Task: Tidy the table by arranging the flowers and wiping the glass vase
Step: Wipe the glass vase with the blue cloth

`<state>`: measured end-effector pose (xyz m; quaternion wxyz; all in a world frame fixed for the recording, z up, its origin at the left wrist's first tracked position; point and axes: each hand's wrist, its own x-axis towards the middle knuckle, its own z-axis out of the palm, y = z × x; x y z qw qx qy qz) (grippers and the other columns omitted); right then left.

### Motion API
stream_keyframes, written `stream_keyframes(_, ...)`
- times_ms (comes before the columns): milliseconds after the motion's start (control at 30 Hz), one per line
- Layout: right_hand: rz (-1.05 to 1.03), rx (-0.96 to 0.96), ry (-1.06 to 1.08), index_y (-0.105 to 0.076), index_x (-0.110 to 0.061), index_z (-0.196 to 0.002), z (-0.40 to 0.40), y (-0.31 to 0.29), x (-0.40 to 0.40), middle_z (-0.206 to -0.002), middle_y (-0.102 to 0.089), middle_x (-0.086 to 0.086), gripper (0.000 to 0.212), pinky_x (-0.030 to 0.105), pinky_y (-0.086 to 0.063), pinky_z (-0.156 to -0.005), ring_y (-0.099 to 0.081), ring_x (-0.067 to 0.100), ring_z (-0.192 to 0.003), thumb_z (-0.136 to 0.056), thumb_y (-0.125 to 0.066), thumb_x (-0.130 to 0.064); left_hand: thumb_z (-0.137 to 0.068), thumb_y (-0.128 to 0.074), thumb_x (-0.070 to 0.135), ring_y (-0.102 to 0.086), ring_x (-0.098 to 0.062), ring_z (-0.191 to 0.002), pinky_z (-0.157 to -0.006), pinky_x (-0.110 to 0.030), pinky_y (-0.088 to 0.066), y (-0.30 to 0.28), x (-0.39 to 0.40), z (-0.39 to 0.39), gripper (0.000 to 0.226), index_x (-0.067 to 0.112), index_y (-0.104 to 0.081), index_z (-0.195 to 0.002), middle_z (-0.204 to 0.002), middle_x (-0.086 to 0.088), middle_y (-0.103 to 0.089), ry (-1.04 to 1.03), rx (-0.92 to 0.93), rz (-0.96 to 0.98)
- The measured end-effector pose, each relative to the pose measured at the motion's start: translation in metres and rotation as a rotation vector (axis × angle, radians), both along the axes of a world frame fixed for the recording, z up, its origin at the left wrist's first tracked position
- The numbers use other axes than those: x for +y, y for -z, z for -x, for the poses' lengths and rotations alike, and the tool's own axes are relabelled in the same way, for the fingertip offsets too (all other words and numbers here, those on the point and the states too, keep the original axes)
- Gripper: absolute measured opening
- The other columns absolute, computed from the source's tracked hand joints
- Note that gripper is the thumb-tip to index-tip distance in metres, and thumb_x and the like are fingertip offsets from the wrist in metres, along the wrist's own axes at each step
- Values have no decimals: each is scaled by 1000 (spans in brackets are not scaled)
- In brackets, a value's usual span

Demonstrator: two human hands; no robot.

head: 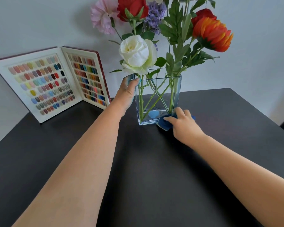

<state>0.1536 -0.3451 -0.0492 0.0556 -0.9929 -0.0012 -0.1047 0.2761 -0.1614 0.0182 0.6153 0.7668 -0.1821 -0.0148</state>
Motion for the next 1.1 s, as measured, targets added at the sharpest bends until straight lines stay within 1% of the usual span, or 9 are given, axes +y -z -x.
stream_keyframes(100,-36,12,-139,-48,-23,-139,-9,-1,37,-132,-36,13,53,50,-46,-87,-34,37,-115,-89,-49,-5,-75,-43,64,-38,-16,-133,-97,-29,-25,-2,0,2,82,21,-34,-145,-149,-2,-42,0,18,21)
stream_keyframes(200,-14,46,-226,-46,-19,-138,-19,-3,83,-132,-34,15,51,50,-46,-83,-35,39,-115,-90,-50,-7,-77,-44,61,-40,-13,-130,-98,-31,-28,-6,2,5,79,21,-36,-144,-144,1,-44,5,24,14)
stream_keyframes(300,-5,89,-214,-47,-18,-137,-24,-10,98,-132,-32,13,48,48,-49,-83,-34,38,-116,-90,-52,-7,-67,-46,71,-43,-13,-129,-109,-37,-32,-8,4,6,91,22,-37,-143,-139,2,-46,24,27,-17)
stream_keyframes(467,23,177,-102,-46,-27,-138,-11,-14,52,-133,-30,9,56,48,-48,-91,-30,36,-120,-87,-51,-3,-64,-46,71,-42,-13,-129,-109,-35,-31,-8,5,4,95,20,-36,-144,-143,0,-44,44,28,-16)
stream_keyframes(633,-51,149,122,-49,-31,-136,3,-12,-19,-118,-35,7,55,44,-48,-85,-34,31,-109,-88,-49,-5,-77,-42,59,-40,-19,-133,-100,-33,-25,-3,1,0,73,23,-37,-141,-145,-1,-43,32,64,26)
stream_keyframes(767,-72,108,36,-49,-31,-136,9,-6,-7,-121,-36,8,52,43,-45,-84,-36,32,-107,-89,-49,-8,-77,-42,58,-39,-16,-128,-101,-35,-24,-1,-2,0,72,23,-38,-140,-145,-2,-42,14,71,60)
stream_keyframes(867,-109,118,-111,-51,-30,-136,10,-3,9,-122,-40,8,51,43,-43,-92,-39,32,-106,-90,-47,-7,-76,-44,61,-41,-17,-130,-105,-36,-27,-1,-2,4,74,24,-39,-140,-146,-2,-43,5,58,68)
stream_keyframes(1000,-198,158,-55,-54,-28,-133,-2,-9,-1,-116,-43,7,47,43,-44,-96,-46,34,-107,-92,-46,-9,-70,-46,74,-37,-17,-138,-116,-42,-26,-5,2,8,88,26,-38,-143,-151,-1,-41,31,42,21)
stream_keyframes(1100,-379,148,-42,-58,-26,-130,-2,-15,-7,-111,-47,3,44,30,-40,-94,-49,25,-106,-91,-49,-7,-85,-41,69,-34,-17,-141,-114,-37,-26,-3,5,14,78,25,-31,-149,-156,0,-35,13,25,-55)
